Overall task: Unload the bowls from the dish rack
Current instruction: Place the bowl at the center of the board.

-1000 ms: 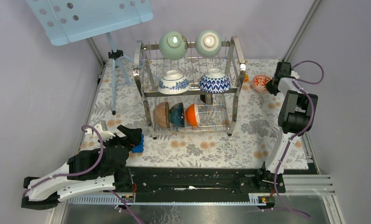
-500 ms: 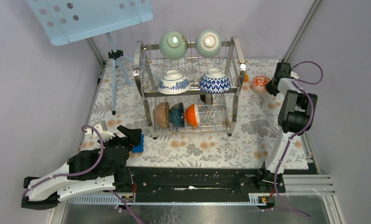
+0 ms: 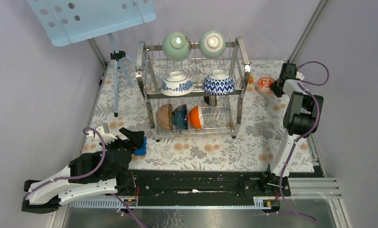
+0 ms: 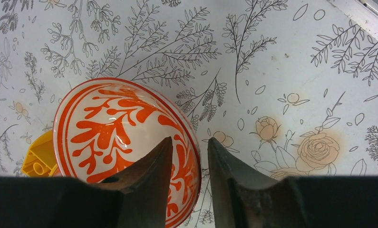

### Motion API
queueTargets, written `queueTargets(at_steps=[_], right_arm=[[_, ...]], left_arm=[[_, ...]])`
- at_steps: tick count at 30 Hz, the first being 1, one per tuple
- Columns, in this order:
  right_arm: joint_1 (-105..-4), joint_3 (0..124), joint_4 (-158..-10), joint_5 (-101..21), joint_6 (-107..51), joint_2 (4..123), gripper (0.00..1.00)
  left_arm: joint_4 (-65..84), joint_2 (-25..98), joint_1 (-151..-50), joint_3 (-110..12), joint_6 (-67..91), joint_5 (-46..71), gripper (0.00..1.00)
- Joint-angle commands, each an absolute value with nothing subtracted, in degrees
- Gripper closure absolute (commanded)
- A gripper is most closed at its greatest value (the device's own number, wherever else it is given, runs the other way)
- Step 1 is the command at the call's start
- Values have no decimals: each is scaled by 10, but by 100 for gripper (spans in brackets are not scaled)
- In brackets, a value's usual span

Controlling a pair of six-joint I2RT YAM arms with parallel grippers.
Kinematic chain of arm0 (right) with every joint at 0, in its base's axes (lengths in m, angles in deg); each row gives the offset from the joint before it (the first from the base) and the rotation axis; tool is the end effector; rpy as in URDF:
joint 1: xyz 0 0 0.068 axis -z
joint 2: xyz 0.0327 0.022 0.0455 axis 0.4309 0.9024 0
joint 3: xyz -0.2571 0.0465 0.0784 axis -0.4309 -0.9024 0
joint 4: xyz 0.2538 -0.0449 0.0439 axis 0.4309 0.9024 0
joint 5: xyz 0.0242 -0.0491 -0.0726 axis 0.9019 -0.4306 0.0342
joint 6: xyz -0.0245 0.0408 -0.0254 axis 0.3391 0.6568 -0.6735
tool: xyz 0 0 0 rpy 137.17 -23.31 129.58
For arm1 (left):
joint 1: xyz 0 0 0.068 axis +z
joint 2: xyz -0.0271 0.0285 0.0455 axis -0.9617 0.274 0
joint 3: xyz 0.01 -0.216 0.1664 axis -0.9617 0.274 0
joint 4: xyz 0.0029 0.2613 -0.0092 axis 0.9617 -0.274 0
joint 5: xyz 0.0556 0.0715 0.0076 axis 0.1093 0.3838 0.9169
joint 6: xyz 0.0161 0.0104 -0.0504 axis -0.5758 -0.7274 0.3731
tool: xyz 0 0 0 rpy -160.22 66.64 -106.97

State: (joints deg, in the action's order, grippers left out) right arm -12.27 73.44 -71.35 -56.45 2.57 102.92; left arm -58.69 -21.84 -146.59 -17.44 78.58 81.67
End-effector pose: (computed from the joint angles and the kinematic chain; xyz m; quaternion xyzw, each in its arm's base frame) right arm 0.4525 -0.1122 0.1788 0.4230 0.8231 0.0087 0.3788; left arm 0.0404 -0.0246 0.2820 -0.2410 0.7794 -0.2151 0.5368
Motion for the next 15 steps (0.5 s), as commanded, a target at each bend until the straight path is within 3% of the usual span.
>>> queueTargets(at_steps=[1,7,15], right_arm=[[-120,733,-726,-557,16,1011,56],[-119,731,-720,-557,12,998,36],[-119,737,-704,-558,3,951,17]], left_arm=[[-584,-215,-1465,-171,792,833,8],[-584,-216,-1465,-172,791,832,8],[-582,-226,-1466,-171,792,831,7]])
